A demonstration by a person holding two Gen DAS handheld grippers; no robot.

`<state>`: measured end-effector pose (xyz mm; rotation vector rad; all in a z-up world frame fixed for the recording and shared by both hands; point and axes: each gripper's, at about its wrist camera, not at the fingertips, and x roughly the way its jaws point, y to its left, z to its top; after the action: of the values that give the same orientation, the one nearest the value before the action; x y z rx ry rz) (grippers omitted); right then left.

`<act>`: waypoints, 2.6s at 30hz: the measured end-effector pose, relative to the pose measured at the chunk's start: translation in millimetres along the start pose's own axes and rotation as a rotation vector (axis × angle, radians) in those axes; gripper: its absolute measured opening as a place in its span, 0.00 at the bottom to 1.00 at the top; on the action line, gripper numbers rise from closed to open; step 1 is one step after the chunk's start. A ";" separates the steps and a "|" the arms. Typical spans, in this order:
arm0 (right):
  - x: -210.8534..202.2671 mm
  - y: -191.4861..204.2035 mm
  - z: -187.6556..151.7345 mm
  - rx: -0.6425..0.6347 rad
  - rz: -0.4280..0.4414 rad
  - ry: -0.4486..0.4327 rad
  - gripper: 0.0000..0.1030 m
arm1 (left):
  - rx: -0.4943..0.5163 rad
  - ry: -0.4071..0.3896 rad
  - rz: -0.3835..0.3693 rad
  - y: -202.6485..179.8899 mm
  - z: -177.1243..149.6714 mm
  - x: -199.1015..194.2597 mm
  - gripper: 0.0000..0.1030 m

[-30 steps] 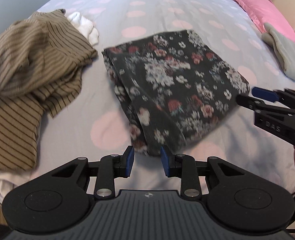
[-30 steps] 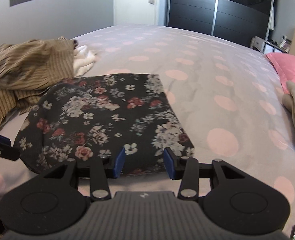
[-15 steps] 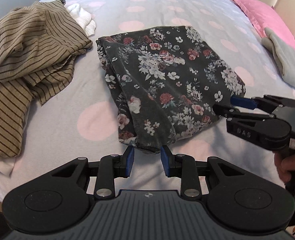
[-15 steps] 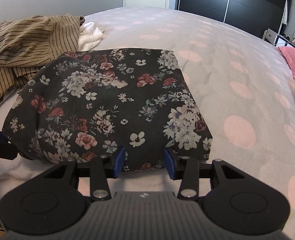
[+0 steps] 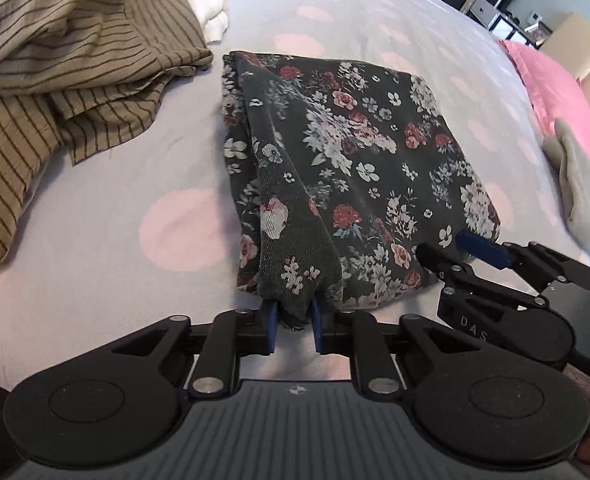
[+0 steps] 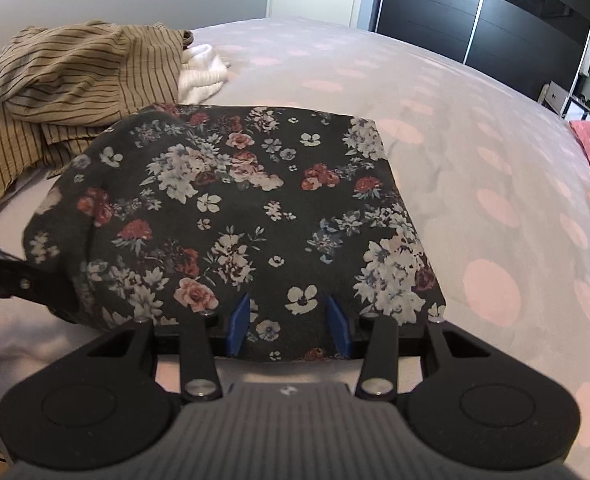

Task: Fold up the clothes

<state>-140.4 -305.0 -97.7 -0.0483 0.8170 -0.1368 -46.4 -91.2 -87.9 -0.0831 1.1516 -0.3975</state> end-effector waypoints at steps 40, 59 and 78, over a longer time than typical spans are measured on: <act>3.4 -48.0 1.3 0.148 -0.027 0.052 0.37 | 0.114 -0.001 0.083 -7.1 32.1 6.2 0.10; 21.1 -62.7 1.9 0.250 -0.064 0.059 0.37 | 0.096 0.050 0.133 6.8 33.8 36.8 0.10; 60.7 -43.8 112.5 0.109 0.077 -0.024 0.32 | 0.134 -0.083 0.008 -6.1 143.9 52.3 0.10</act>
<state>-21.7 -358.0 -60.5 0.0842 0.7856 -0.1072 99.6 -134.8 -72.5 0.0218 1.0403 -0.4586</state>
